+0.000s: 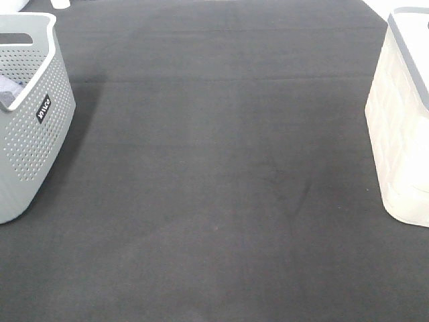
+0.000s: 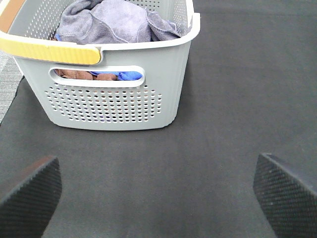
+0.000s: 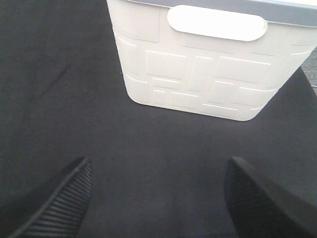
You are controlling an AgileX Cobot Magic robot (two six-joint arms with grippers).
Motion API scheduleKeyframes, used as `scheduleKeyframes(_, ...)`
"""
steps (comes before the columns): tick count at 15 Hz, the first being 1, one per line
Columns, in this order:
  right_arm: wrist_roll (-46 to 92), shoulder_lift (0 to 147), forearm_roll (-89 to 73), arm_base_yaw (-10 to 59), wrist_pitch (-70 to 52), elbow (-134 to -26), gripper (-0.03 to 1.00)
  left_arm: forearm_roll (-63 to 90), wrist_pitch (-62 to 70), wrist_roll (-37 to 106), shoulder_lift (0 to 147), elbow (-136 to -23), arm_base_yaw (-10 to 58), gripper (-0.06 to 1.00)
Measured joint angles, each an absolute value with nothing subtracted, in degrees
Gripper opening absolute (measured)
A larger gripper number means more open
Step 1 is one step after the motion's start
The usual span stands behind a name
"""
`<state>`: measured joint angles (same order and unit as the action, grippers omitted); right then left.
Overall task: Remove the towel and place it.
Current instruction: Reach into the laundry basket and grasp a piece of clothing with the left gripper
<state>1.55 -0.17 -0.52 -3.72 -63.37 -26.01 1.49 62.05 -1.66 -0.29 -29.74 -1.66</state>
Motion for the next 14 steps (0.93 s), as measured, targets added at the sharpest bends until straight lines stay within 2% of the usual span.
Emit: scheduleKeyframes(14,1.55,-0.17,-0.52,-3.72,-63.37,-26.01,0.68,1.49,62.05,-1.55,-0.29,-29.74,-1.66,0.99)
